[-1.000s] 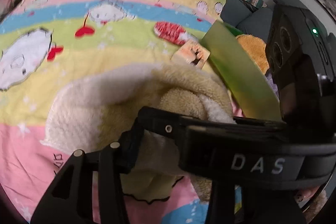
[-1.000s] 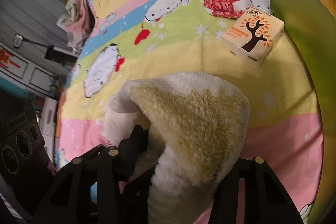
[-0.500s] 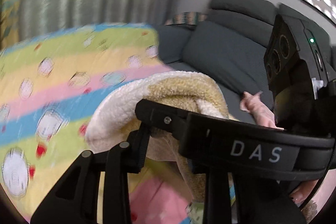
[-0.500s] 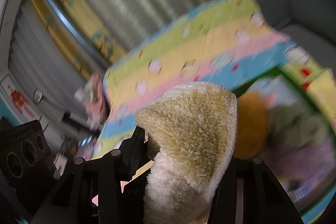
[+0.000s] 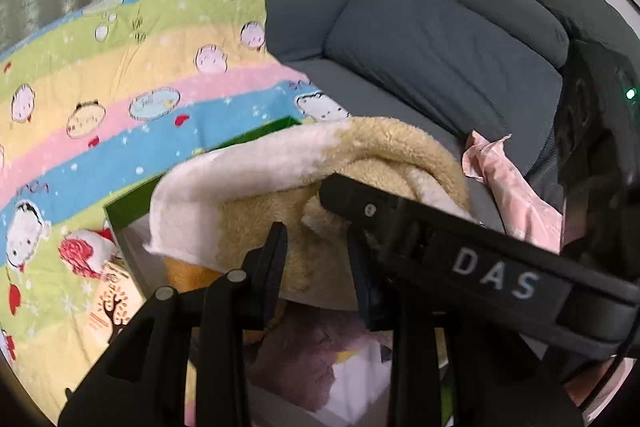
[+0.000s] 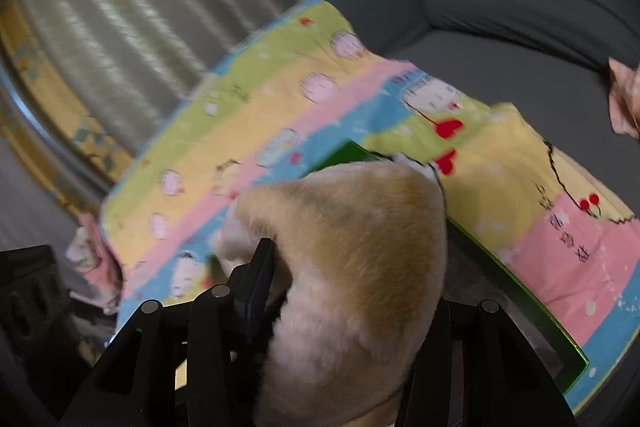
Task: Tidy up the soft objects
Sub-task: 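Carry the cream towel with the right gripper into the box and release, then move the right gripper to the tree-printed tissue pack and grasp it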
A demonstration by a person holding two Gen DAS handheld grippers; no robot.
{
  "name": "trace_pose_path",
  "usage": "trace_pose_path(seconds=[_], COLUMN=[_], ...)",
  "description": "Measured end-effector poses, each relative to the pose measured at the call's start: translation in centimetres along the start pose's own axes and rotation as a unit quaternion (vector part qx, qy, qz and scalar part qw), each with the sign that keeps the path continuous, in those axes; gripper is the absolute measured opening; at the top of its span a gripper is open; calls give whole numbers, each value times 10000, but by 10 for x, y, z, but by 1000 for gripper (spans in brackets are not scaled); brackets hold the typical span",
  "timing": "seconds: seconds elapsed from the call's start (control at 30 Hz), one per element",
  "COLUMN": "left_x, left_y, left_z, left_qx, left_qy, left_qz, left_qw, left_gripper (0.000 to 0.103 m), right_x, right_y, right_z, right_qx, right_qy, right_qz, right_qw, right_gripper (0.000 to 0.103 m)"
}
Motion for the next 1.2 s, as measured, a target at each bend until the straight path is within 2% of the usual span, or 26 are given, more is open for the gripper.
trace_pose_path(seconds=[0.1,0.37,0.4,0.43,0.5,0.57,0.6,0.67,0.77,0.83,1.0,1.07,1.2], left_x=[0,-5,-5,-4,-3,-3,-3,-5,-9,-14,-30,-36,-51], left_y=[0,-7,-7,-7,-7,-13,-20,-39,-67,-86,-130,-141,-149], left_z=[10,23,20,14,0,-15,-21,-35,-49,-56,-42,-32,-3], left_qx=[26,33,-10,-79,-59,105,115,108,354,716,1539,1641,1534], left_qy=[-156,-369,-405,-393,-308,-235,-207,-190,-161,-70,-329,-422,-634], left_qz=[-55,-243,-267,-243,-170,-158,-206,-466,-784,-866,-1158,-1243,-1327], left_qw=[9999,9990,9988,9989,9994,9995,9995,9987,9962,9936,9807,9777,9772], left_gripper=[28,30,30,32,40,64,66,67,75,79,80,80,80], right_x=[1,-3,-3,-3,-3,-2,-2,-2,-4,-5,-6,-6,-5], right_y=[15,24,23,22,22,21,20,16,15,20,27,25,19], right_z=[13,33,33,33,29,20,15,4,-11,-20,-47,-55,-60], right_qx=[-95,-490,-531,-553,-581,-546,-629,-885,-1050,-1040,-1149,-1137,-952], right_qy=[-180,-466,-468,-459,-431,-345,-325,-273,-187,-128,234,384,515], right_qz=[177,259,193,141,147,128,112,-39,-211,-112,110,88,9], right_qw=[9996,9974,9973,9973,9973,9978,9974,9957,9941,9944,9930,9927,9941], right_gripper=[49,49,53,62,74,82,88,91,91,91,91,91,91])
Point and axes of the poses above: each gripper's, at about its wrist camera, not at the fingertips, and z roughly the way its jaws point, y to its right, x to its top, the point moved 1 cm from there along z, roughly the way its jaws point, and after that the axes turned 11 degrees about x, right-handed, at the moved point
